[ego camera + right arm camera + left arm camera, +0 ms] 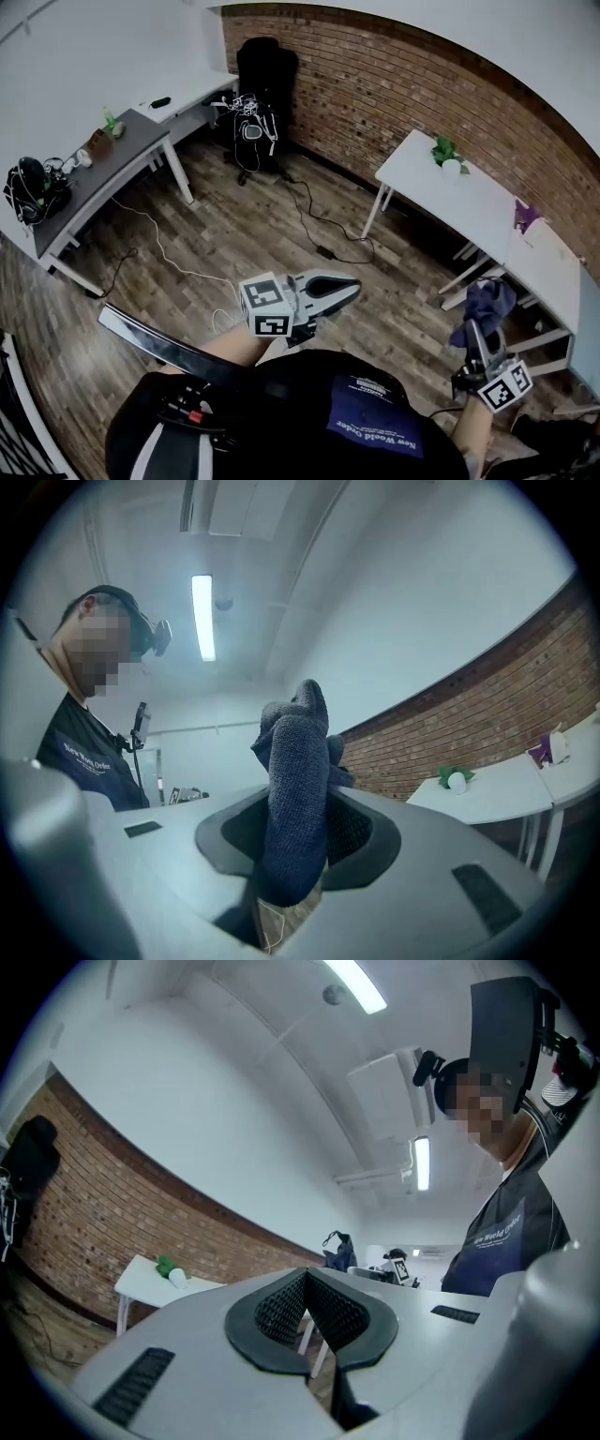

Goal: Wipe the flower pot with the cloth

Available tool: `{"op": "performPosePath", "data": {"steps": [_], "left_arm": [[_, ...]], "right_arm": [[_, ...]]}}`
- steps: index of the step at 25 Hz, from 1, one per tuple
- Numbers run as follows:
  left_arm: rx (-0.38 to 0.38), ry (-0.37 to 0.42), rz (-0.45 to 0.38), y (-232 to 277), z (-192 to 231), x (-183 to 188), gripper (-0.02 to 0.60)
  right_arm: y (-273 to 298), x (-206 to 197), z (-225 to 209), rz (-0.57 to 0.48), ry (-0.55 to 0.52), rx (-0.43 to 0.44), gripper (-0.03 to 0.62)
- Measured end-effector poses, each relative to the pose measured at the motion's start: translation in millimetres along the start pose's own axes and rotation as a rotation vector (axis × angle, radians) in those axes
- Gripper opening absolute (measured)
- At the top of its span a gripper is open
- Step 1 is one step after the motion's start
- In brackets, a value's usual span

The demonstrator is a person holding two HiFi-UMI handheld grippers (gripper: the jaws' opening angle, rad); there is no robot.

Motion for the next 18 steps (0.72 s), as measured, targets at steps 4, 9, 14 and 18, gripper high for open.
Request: {"op": "performPosePath", "data": {"steps": [4, 9, 14, 18], "left_arm": [[-0.076, -0.005, 0.038, 1, 79, 16, 0.003], [-0.125, -0.038, 0.052, 2, 173, 33, 0.003], [-0.152, -0.071, 0.038, 33, 235, 26, 0.003], [-0.137, -0.084, 0.051, 64, 273, 16, 0.003]], "right_arm": [[60, 3, -15, -0.032, 0.004, -0.069, 0.114], [135, 17, -32, -0.046, -0.005, -0.129, 0.114], [170, 19, -78, -0.006, 0.013, -0.177, 0.114], [191, 28, -126, -0.001, 0.013, -0.167, 0.114]]}}
Point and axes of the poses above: the fingertips, and each gripper's own axes: y forward along the fingers, z to its left, x out of its top, the point moved 4 cm from there along -y, backward along the fingers, and after that the axes turned 6 degrees about y, right-handed, at the moved point
